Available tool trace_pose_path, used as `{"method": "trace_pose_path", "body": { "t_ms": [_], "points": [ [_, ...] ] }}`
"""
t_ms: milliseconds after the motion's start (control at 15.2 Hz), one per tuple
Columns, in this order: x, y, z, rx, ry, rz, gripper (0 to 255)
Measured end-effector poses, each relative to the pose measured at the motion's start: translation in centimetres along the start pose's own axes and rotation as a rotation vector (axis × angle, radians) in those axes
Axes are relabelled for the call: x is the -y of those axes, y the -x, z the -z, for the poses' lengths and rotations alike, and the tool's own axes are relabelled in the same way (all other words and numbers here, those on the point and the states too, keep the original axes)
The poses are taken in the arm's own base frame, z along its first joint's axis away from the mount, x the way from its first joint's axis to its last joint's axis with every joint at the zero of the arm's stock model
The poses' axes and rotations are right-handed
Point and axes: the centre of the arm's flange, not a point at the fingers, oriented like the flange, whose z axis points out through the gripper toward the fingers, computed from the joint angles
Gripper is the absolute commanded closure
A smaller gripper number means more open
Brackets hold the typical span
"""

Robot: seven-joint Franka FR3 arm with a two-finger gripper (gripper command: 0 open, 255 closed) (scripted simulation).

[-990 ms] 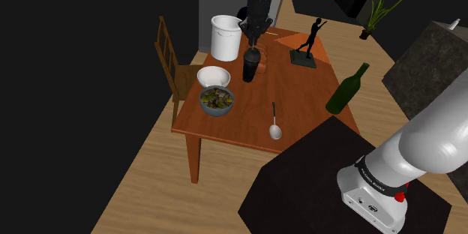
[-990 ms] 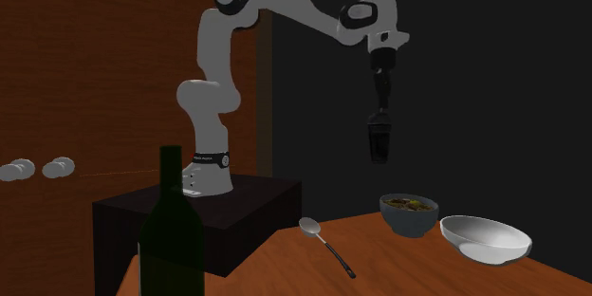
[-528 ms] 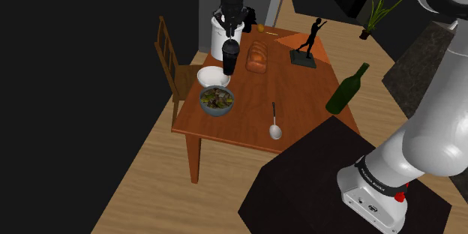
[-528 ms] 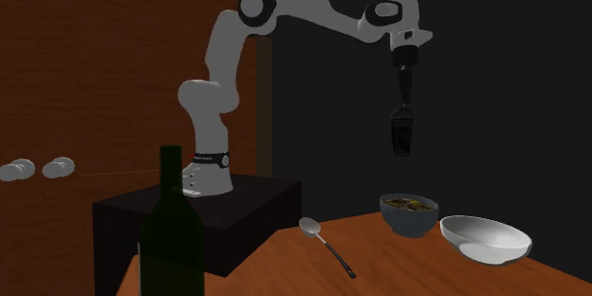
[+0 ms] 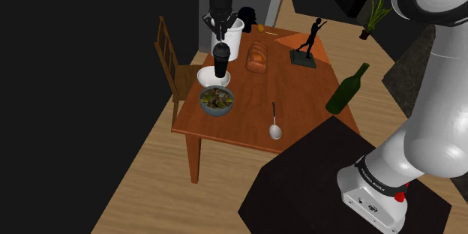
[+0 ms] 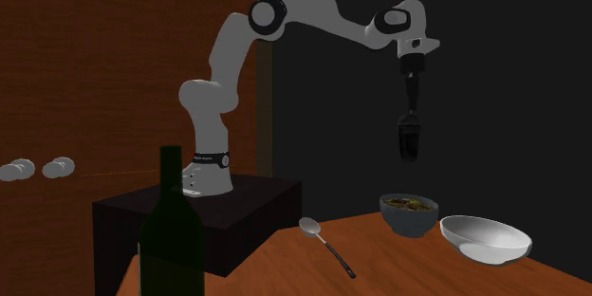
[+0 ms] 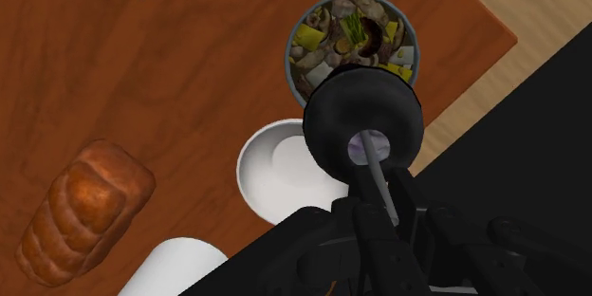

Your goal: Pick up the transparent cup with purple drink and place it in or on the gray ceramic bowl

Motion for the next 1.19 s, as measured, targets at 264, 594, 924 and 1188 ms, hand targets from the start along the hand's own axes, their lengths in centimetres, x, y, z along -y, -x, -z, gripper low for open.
{"method": "trace_pose_path", "body": {
  "t_ms": [264, 594, 924, 1188],
  "points": [
    [0.2, 0.0, -2.1, 0.0, 0.0, 0.0, 255],
    [0.4, 0.2, -4.7, 0.0, 0.0, 0.0, 255],
    [0.7, 0.4, -7.3, 0.0, 0.0, 0.0, 255],
    [1.0, 0.3, -9.3, 0.0, 0.0, 0.0, 255]
  ]
}}
